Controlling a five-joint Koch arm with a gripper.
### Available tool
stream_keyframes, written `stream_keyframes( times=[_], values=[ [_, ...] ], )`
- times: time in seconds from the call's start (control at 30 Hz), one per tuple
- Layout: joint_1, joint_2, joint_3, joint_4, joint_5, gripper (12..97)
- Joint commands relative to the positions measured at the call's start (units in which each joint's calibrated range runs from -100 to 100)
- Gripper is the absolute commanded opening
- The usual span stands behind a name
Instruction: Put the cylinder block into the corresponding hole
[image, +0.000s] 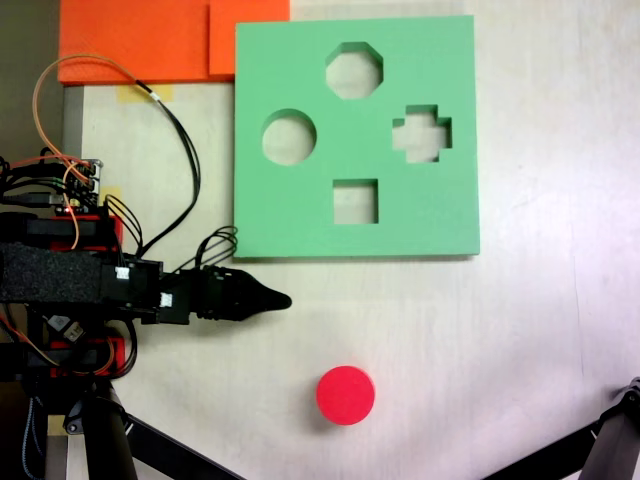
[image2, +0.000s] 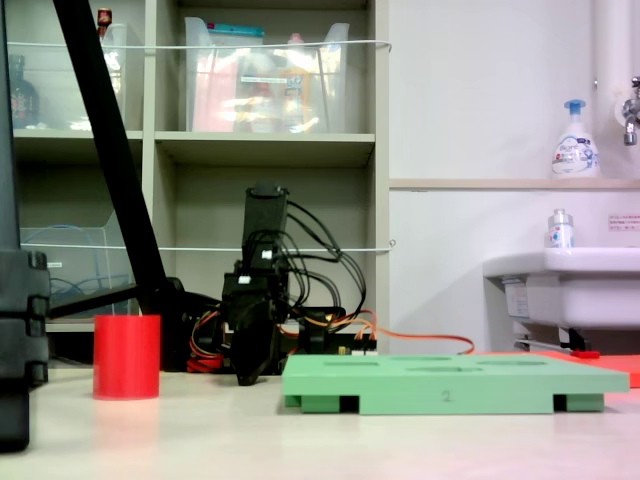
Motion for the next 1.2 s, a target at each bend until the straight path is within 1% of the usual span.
stream_keyframes(
  times=[0.0, 0.7, 0.8, 0.9, 0.93, 1.07, 1.13, 1.17],
  values=[
    [0.00, -0.41, -1.47, -5.50, -0.05, 48.6],
    [0.10, -0.41, -1.47, -5.40, -0.05, 48.5],
    [-0.05, -0.41, -1.47, -5.40, -0.05, 51.9],
    [0.00, -0.41, -1.47, -0.40, 0.78, 53.5],
    [-0.05, -0.41, -1.47, 3.65, 2.83, 53.4],
    [0.05, -0.41, -1.47, 31.19, 24.47, 53.4],
    [0.00, -0.41, -1.47, 39.37, 30.72, 53.4],
    [0.05, -0.41, -1.47, 40.62, 32.04, 53.4]
  ],
)
